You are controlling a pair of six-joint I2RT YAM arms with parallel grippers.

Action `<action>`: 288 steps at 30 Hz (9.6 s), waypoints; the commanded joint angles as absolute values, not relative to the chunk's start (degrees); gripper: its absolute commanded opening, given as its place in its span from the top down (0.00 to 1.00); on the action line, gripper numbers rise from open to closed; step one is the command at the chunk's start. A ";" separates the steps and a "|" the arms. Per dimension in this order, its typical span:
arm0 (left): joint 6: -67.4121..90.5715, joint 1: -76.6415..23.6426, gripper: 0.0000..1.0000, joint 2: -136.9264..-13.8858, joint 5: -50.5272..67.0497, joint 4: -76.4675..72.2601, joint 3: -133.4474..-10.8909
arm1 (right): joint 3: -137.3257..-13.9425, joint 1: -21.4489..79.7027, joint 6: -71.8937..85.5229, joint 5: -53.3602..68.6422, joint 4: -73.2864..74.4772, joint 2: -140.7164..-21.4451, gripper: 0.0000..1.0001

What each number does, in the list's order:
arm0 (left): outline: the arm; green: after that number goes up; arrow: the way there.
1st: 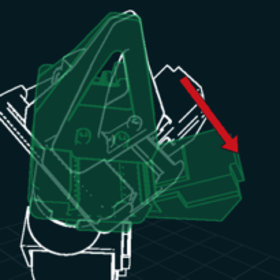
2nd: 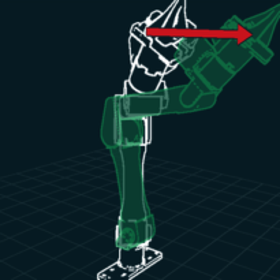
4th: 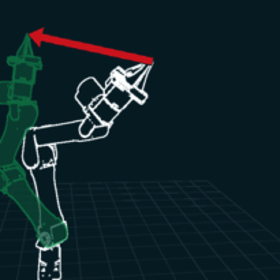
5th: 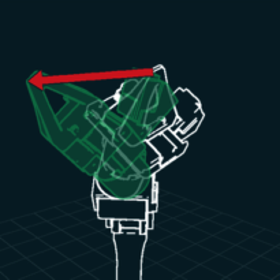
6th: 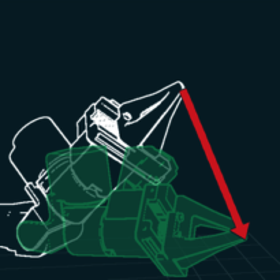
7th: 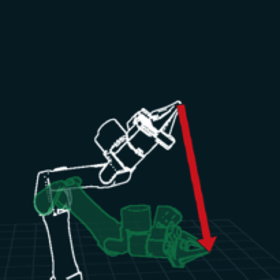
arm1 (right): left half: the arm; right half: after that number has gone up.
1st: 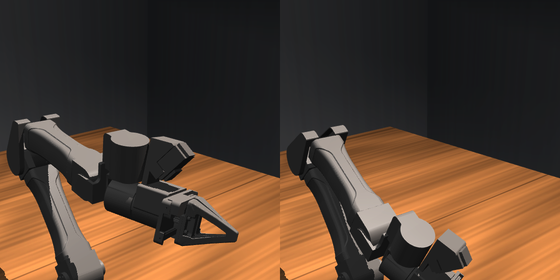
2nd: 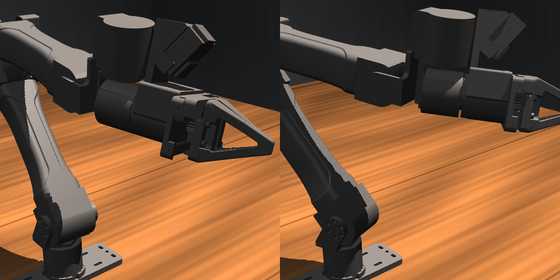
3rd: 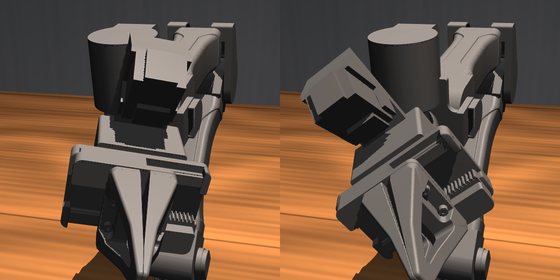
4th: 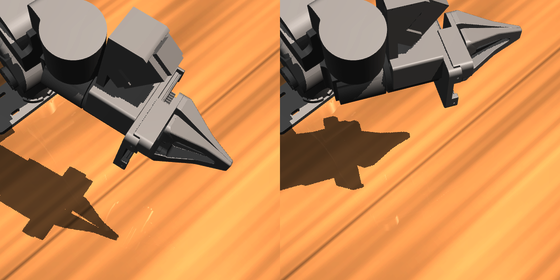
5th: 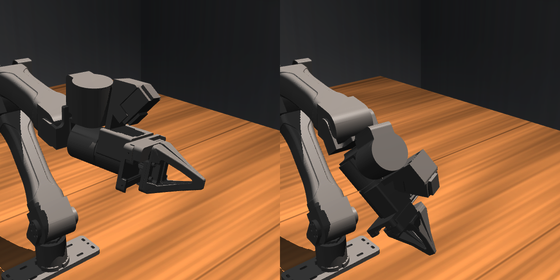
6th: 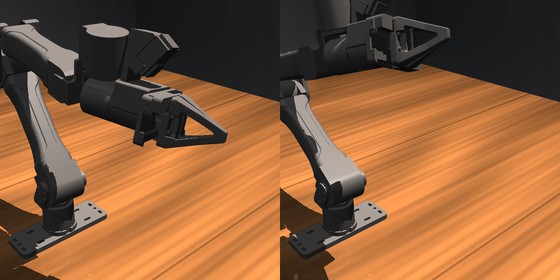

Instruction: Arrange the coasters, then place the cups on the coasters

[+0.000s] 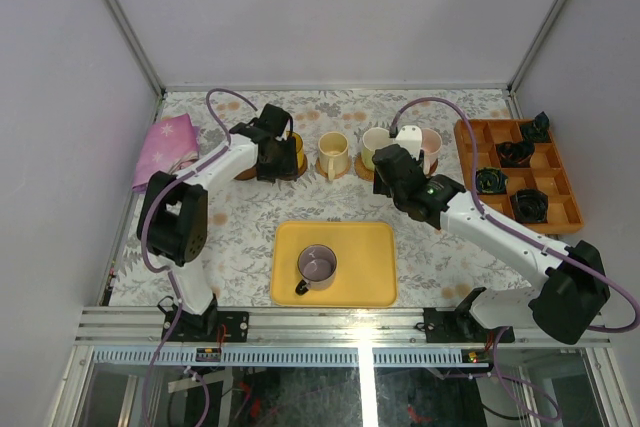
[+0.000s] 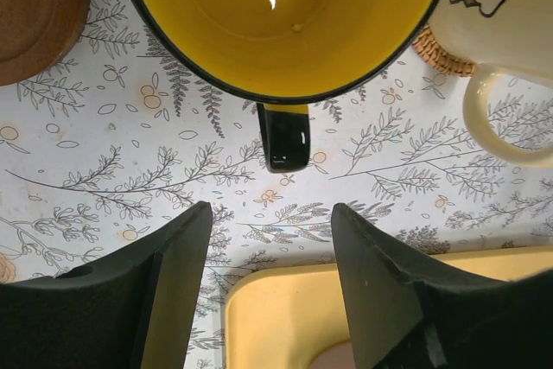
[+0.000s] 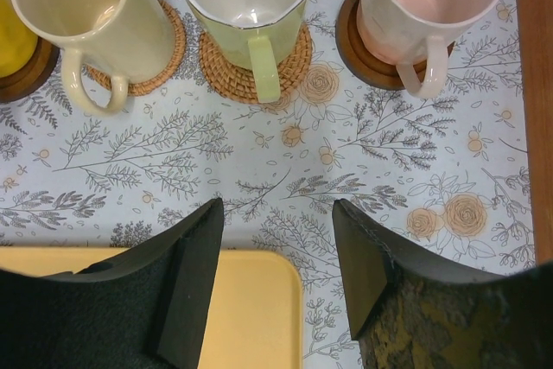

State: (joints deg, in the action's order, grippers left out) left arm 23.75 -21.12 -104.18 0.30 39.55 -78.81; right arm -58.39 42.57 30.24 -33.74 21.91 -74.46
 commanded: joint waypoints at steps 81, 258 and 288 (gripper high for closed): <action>25.79 -37.90 0.00 -64.80 13.04 52.39 -59.11 | -60.67 42.01 29.88 -27.55 18.40 -79.19 0.24; 9.28 -5.28 0.27 -83.11 -4.53 5.70 -53.13 | -61.43 41.29 21.91 -32.74 10.02 -78.41 0.25; 19.48 -5.20 0.00 -60.43 -13.79 26.32 -54.33 | -52.19 20.07 25.29 -39.07 16.47 -63.23 0.22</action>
State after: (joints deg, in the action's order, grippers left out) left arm 17.82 -5.61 -63.00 -9.43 22.37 -54.28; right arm -53.84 24.47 23.35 -36.49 15.77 -67.02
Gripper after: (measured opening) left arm 0.996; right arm 0.776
